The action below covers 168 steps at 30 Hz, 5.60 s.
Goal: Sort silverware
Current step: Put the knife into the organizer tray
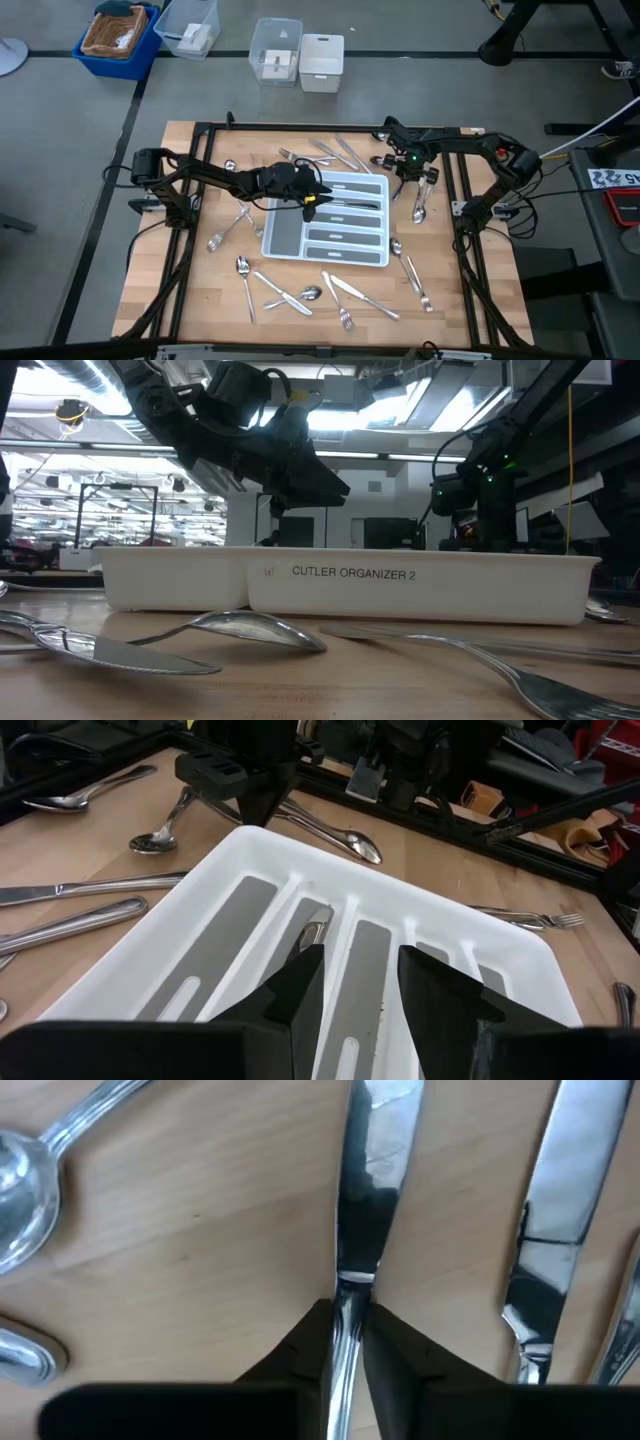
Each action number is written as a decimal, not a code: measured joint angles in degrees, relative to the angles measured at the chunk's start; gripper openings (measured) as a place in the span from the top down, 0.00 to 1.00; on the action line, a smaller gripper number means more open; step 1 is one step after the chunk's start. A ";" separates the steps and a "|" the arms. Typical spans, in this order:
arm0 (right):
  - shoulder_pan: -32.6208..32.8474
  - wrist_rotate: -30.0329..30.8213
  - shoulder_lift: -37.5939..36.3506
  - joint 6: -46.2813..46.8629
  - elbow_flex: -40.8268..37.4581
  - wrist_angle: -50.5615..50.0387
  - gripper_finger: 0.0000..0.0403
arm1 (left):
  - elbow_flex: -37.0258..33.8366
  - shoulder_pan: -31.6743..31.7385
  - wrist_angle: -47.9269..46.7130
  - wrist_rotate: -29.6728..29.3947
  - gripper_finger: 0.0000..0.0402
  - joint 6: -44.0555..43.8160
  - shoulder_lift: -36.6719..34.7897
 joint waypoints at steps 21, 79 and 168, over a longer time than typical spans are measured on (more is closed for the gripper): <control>0.00 -4.17 0.61 -13.32 4.46 -3.74 0.93 | 0.04 0.00 4.62 0.00 0.70 -3.36 -0.04; 2.25 -8.71 0.29 -52.39 28.35 -14.95 0.93 | 0.04 10.64 14.23 -0.26 0.70 -14.25 -0.39; 29.70 -12.80 0.74 -68.82 29.38 -2.52 0.63 | 0.02 -25.46 -44.60 1.44 0.70 -11.85 -29.85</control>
